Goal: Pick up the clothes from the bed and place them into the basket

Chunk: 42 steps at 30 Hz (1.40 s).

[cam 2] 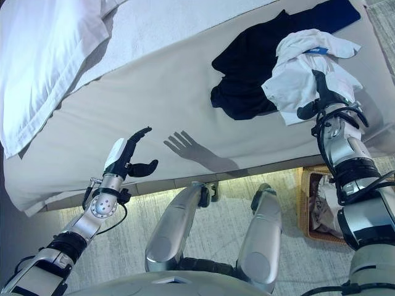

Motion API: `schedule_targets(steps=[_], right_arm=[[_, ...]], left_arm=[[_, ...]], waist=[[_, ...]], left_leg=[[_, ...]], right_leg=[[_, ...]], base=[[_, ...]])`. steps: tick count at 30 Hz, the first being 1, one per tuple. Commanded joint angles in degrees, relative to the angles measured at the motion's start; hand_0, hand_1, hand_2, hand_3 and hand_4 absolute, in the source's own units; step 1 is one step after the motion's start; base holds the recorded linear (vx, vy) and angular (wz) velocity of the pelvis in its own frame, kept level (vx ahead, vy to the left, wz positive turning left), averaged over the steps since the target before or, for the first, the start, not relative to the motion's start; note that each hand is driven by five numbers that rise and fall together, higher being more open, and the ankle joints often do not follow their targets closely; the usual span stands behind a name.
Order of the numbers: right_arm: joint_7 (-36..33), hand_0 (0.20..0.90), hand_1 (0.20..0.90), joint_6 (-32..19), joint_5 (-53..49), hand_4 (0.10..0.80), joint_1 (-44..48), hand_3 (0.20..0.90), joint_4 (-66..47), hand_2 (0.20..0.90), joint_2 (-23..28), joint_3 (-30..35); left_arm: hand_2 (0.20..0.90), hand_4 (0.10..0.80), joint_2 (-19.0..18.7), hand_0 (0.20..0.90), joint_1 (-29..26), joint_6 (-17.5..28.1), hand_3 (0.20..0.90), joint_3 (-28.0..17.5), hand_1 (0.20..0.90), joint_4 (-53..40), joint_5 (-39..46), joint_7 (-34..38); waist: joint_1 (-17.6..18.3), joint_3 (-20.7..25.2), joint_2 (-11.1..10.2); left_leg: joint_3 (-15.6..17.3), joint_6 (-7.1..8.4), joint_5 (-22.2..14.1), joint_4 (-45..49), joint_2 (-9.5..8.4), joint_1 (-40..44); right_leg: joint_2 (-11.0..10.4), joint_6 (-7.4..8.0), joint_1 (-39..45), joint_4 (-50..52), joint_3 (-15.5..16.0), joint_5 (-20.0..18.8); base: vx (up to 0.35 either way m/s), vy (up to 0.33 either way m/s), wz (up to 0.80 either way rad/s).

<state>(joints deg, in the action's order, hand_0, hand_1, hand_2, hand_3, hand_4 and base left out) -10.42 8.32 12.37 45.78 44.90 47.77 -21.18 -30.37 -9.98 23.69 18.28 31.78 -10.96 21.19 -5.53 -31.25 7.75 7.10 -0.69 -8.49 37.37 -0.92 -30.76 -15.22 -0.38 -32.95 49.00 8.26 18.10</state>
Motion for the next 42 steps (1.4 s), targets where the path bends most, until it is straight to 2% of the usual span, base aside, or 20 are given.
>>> schedule_targets(steps=[1, 5, 6, 7, 8, 16, 23, 31, 37, 42], right_arm=[[-1.8, 0.9, 0.9, 0.9, -0.6, 0.8, 6.4, 0.9, -0.1, 0.9, 3.6, -1.2], [-1.3, 0.9, 0.9, 0.4, -1.8, 0.8, 6.9, 0.9, 2.1, 0.9, 3.4, -1.2], [-1.1, 0.728, 0.728, 0.3, -1.8, 0.6, 7.1, 0.7, 2.6, 0.728, 3.3, -1.1], [-1.1, 0.469, 0.469, 0.2, -2.0, 0.298, 7.3, 0.398, 3.1, 0.469, 3.3, -1.1], [-1.1, 0.3, 0.3, -0.5, -2.2, 0.1, 7.5, 0.2, 3.8, 0.3, 3.4, -1.0], [-1.1, 0.3, 0.3, -1.9, -1.5, 0.1, 4.8, 0.2, 3.3, 0.3, 4.0, -0.1], [-2.3, 0.3, 0.3, -4.2, -1.7, 0.1, 3.1, 0.2, 3.6, 0.3, 4.6, 2.0], [-3.0, 0.3, 0.3, -6.2, -2.4, 0.1, 2.0, 0.2, 3.8, 0.3, 5.9, 4.0], [-3.7, 0.3, 0.3, -6.0, -4.4, 0.1, -0.5, 0.2, -0.4, 0.3, 8.0, 6.1], [-3.0, 0.3, 0.3, -5.8, -5.5, 0.1, -4.8, 0.2, -8.0, 0.3, 10.5, 11.3]], left_arm=[[0.9, 0.8, -3.1, 0.9, 2.0, 1.9, 0.9, -2.2, 0.9, -7.6, 1.9, 3.9], [0.9, 0.8, -3.9, 0.9, 1.9, 1.0, 0.9, -2.2, 0.9, -9.3, 2.3, 4.4], [0.9, 0.8, -4.1, 0.9, 1.8, 0.8, 0.9, -2.2, 0.9, -9.7, 2.5, 4.3], [0.9, 0.8, -4.3, 0.9, 1.7, 0.5, 0.9, -2.2, 0.9, -9.9, 2.5, 4.2], [0.9, 0.8, -4.4, 0.9, 1.7, 0.4, 0.9, -2.1, 0.9, -10.1, 2.4, 4.2], [0.9, 0.8, -4.9, 0.9, 2.4, 1.3, 0.9, -2.1, 0.9, -10.3, 2.1, 4.4], [0.9, 0.8, -5.0, 0.9, 2.1, 1.4, 0.9, -1.8, 0.9, -9.2, 2.5, 4.8], [0.9, 0.8, -4.8, 0.9, 2.2, 1.3, 0.9, -2.0, 0.9, -7.5, 2.7, 4.3], [0.9, 0.8, -3.8, 0.9, 3.2, 1.1, 0.9, -2.6, 0.9, -5.4, 1.7, 2.4], [0.9, 0.8, -4.3, 0.9, 3.4, 0.6, 0.9, -3.7, 0.9, -4.7, -0.6, 1.4]], waist=[[0.0, 1.5, -0.6], [-0.3, 1.5, -0.9], [-0.4, 1.5, -0.9], [-0.4, 1.5, -0.9], [-0.5, 1.5, -0.9], [0.1, 1.5, -1.9], [0.7, 1.5, -3.4], [0.8, 3.1, -5.1], [1.5, 8.3, -7.5], [3.5, 13.7, -9.1]], left_leg=[[-2.7, -1.74, -8.1, 8.8, -1.13, -0.7], [-3.1, -2.61, -9.7, 13.8, -0.96, -5.0], [-3.2, -2.69, -9.9, 14.6, -0.94, -5.7], [-3.3, -2.78, -10.1, 15.4, -0.91, -6.3], [-3.4, -2.88, -10.2, 16.1, -0.85, -6.9], [-3.7, -2.0, -8.4, 14.4, -0.16, -4.0], [-3.3, -0.38, -4.5, 9.5, 2.16, 4.4], [-2.7, 0.39, -3.8, 5.9, 3.54, 10.9], [-1.9, 1.15, -2.6, -5.5, 4.2, 19.5], [0.6, 1.73, -1.2, -18.1, 4.24, 27.2]], right_leg=[[3.8, -3.75, -0.8, 3.2, 4.7, -0.3], [4.2, -4.27, -4.4, 6.8, 4.1, 1.0], [4.3, -4.32, -4.8, 7.3, 4.1, 1.2], [4.3, -4.37, -5.4, 7.8, 4.0, 1.4], [4.4, -4.39, -5.8, 8.2, 4.0, 1.4], [5.4, -4.02, -2.0, 5.4, 3.7, 0.5], [6.5, -3.87, 8.1, -2.1, 4.2, -1.2], [7.0, -3.82, 15.9, -7.4, 4.4, -2.2], [8.0, -2.06, 24.1, -19.0, 3.8, -5.2], [9.0, 0.53, 29.5, -29.9, 3.0, -8.5]], base=[[-0.059, -0.07, 0.01], [-0.046, -0.047, -0.07], [-0.04, -0.045, -0.01], [-0.048, -0.047, -0.01], [-0.059, -0.047, -0.07], [-0.018, 0.001, -0.06], [0.007, 0.031, -0.08], [0.024, 0.025, -0.03], [0.099, 0.052, -0.1], [0.149, 0.027, -0.17]])
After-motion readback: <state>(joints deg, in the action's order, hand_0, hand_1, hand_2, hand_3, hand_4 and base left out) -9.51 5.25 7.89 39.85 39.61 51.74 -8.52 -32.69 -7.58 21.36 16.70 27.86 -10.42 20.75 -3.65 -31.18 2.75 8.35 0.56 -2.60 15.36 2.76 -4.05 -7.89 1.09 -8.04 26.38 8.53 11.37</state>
